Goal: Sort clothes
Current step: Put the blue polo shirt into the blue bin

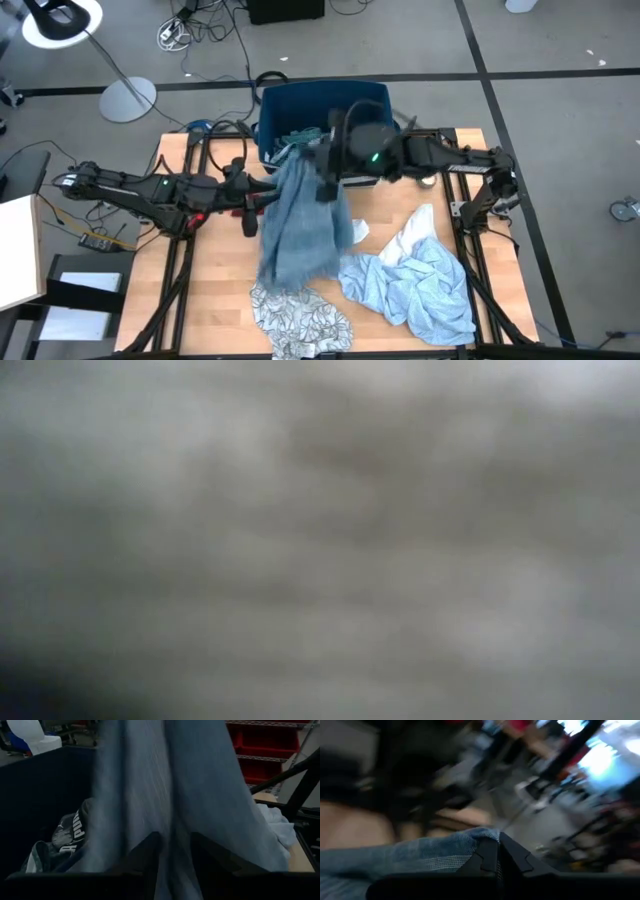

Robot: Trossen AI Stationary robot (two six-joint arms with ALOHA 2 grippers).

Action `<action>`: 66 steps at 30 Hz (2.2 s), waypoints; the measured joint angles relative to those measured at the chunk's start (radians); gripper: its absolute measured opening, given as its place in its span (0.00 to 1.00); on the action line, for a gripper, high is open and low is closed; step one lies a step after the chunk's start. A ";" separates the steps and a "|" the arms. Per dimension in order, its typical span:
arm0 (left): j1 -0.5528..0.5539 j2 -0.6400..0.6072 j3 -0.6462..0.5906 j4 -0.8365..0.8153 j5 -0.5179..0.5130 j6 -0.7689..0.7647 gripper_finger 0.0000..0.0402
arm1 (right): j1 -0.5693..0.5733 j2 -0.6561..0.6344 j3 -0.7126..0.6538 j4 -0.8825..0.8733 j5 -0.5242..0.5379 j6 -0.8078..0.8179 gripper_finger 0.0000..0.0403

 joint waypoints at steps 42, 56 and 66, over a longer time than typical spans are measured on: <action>0.048 0.005 -0.042 -0.019 0.017 -0.039 0.29 | -0.569 0.074 0.287 -0.109 -0.522 0.220 0.00; 0.049 0.005 -0.047 -0.242 -0.009 -0.157 0.29 | -0.584 0.119 0.177 -0.677 -0.480 0.301 0.09; 0.049 0.005 -0.047 -0.274 -0.012 -0.162 0.29 | -0.555 0.104 0.157 -0.732 -0.469 0.322 0.36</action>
